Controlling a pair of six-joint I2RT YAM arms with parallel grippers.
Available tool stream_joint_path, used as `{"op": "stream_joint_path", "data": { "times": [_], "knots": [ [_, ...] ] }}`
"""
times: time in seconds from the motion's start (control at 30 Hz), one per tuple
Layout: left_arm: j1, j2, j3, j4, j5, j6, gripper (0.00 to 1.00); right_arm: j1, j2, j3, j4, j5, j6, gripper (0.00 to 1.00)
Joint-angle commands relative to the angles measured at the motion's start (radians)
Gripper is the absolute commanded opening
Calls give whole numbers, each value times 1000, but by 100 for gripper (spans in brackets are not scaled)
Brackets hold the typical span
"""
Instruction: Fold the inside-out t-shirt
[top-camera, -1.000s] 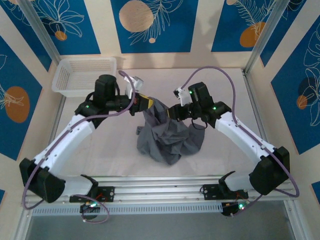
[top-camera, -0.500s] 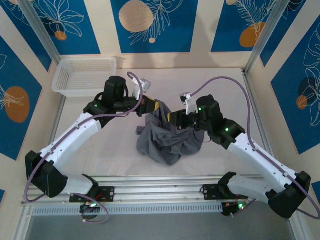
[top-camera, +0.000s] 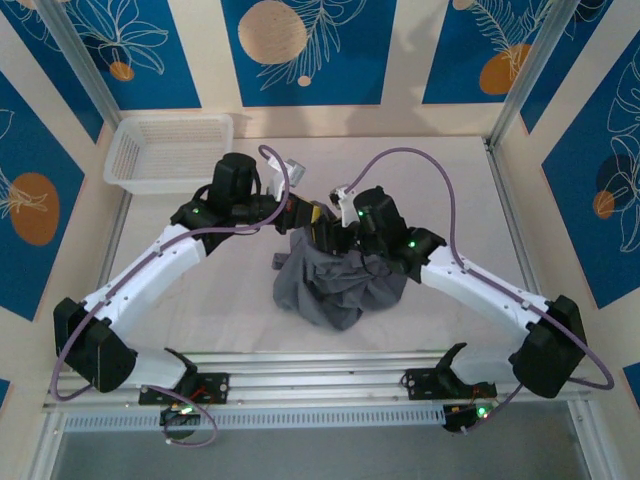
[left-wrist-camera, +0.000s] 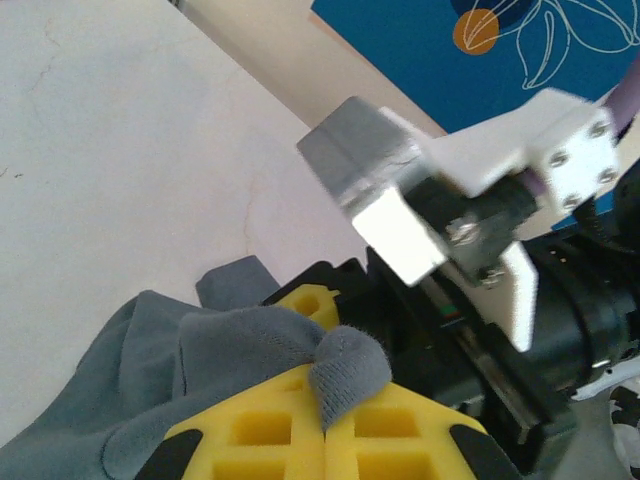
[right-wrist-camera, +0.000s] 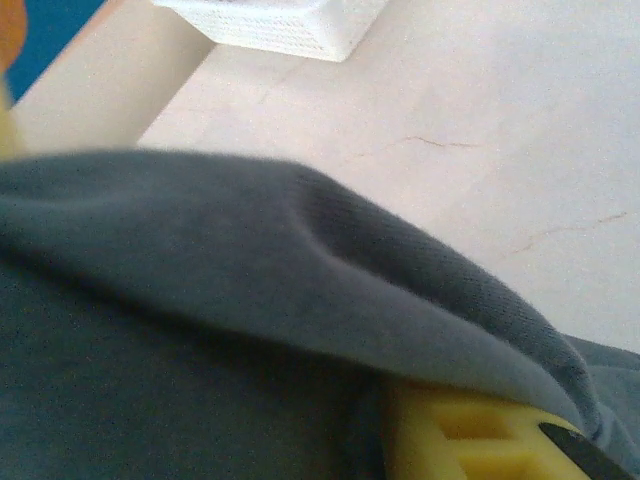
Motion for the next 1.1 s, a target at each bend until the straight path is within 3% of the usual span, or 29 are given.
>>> {"op": "stream_joint_path", "data": {
  "times": [0.0,0.2,0.4,0.47,0.6,0.77,0.93,1.0,1.07],
  "knots": [
    [-11,-27,48,-17,-18,18,0,5,11,-14,15,8,-3,32],
    [-10,-30,47,-17,-68,24,0,4,58,-109,46,-88,165,28],
    [4,-16,60,-78,-224,64,0,-29,18,-106,17,-149,209,7],
    [19,7,57,-104,-312,76,0,-64,-22,-70,-1,-245,215,0],
    [51,68,19,-102,-385,81,0,-128,-93,15,-53,-394,239,0],
    [58,124,-25,-35,-265,56,0,-196,-150,68,-138,-393,284,0],
    [77,114,-35,-50,-324,57,0,-278,-195,35,-140,-466,324,0],
    [106,98,-41,-63,-340,47,0,-295,-216,25,-202,-433,294,0],
    [141,73,-47,-71,-329,39,0,-291,-214,32,-341,-305,233,0]
  ]
}}
